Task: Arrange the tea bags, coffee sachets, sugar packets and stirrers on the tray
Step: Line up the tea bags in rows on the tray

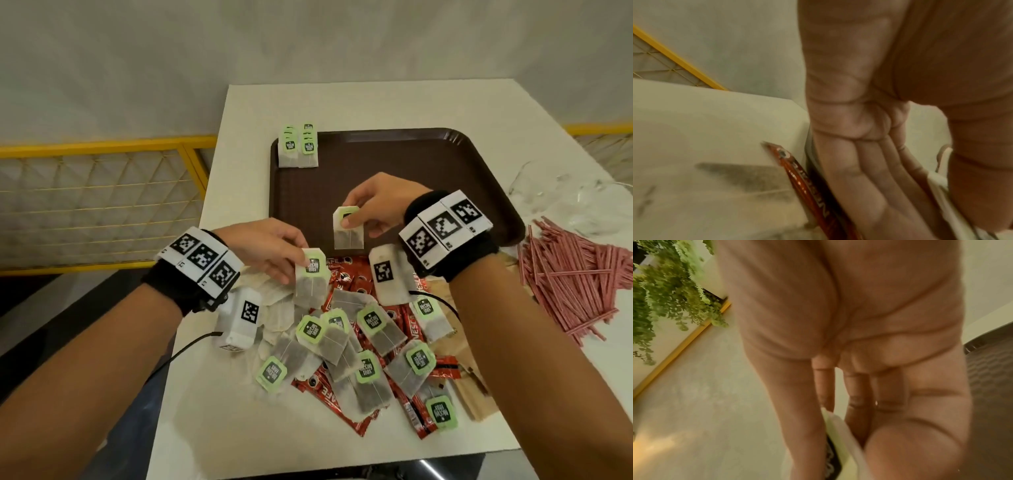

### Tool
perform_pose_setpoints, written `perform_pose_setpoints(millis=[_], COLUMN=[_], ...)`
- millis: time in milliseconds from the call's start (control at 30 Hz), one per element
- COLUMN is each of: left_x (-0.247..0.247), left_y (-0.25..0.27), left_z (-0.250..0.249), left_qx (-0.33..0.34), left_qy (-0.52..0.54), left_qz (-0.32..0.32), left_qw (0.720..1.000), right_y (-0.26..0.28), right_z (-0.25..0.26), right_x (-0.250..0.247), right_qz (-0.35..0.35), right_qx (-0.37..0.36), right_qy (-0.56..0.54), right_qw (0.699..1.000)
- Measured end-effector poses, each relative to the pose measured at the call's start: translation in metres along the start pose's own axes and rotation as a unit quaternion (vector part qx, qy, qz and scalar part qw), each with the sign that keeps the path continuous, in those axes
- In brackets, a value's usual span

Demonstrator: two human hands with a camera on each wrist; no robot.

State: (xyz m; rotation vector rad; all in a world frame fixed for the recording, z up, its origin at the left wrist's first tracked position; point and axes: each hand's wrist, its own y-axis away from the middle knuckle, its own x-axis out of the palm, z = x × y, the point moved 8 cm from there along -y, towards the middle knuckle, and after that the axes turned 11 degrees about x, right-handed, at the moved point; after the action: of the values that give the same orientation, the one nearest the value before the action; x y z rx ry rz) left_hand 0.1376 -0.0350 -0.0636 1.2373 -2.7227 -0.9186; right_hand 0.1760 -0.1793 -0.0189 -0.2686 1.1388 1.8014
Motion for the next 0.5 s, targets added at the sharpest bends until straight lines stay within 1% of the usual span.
perform_pose_setpoints(millis=[67,200,300,500], left_x=[0.004,-0.004,-0.012,-0.025], left_y=[-0.004,-0.006,-0.003,0.004], left_z=[0.005,-0.004,-0.006,-0.003], left_qx=[0.000,0.039,0.050,0.075], left_qy=[0.002,-0.013,0.045,0.111], left_qz=[0.009,-0.023,-0.045,-0.084], left_qw=[1.000,0.999,0.997,0.987], right_y=[-0.003,-0.006,-0.006,-0.004], right_z=[0.001,0.001,0.005,0.003], right_x=[0.002,0.011,0.021,0.032], right_qz=[0.007,0.041,0.083,0.144], right_qx=[0.000,-0.010,-0.020,-0.052], right_qy=[-0.002,-0.035,-0.074,-0.100], right_qw=[1.000,0.998,0.994,0.983])
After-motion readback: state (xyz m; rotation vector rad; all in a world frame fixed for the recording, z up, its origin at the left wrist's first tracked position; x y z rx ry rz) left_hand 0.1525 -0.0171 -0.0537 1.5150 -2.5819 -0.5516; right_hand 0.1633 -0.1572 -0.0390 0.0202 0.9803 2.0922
